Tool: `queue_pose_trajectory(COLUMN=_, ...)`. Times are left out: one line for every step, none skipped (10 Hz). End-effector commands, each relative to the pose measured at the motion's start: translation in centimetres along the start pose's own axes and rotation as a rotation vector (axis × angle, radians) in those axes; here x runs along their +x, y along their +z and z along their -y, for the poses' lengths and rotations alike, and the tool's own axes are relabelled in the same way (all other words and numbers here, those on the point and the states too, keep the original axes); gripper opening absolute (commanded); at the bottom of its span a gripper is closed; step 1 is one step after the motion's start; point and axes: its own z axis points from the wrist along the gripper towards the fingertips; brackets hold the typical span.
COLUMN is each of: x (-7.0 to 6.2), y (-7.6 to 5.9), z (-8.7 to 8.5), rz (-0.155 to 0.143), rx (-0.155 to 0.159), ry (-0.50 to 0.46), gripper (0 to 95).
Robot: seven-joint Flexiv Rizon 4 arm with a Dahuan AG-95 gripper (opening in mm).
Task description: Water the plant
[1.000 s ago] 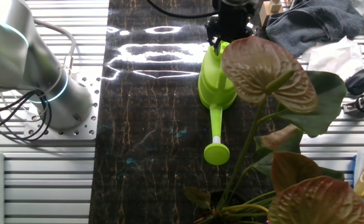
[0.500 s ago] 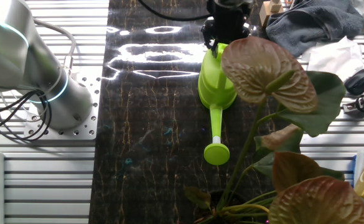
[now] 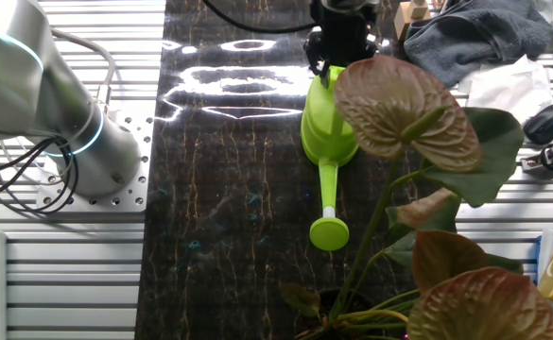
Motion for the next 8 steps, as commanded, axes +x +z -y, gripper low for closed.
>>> queue_pose_trajectory(x=0.06, y=0.12, z=0.05, rz=0.007, rx=0.029, ry=-0.036, gripper=38.0)
queue_pose_trajectory(x=0.08, y=0.17, z=0.04, rz=0.009, rx=0.033, ry=-0.041, gripper=38.0)
queue_pose_trajectory(x=0.13, y=0.28, z=0.03, rz=0.014, rx=0.035, ry=-0.04, gripper=38.0)
queue_pose_trajectory(x=0.15, y=0.33, z=0.02, rz=0.016, rx=0.036, ry=-0.039, gripper=38.0)
queue_pose_trajectory(x=0.16, y=0.36, z=0.02, rz=0.023, rx=0.035, ry=-0.031, gripper=38.0)
queue_pose_trajectory(x=0.16, y=0.37, z=0.02, rz=0.024, rx=0.034, ry=-0.028, gripper=38.0)
queue_pose_trajectory(x=0.16, y=0.37, z=0.02, rz=0.031, rx=0.03, ry=-0.008, gripper=38.0)
queue_pose_trajectory(x=0.16, y=0.37, z=0.02, rz=0.037, rx=0.028, ry=0.0, gripper=38.0)
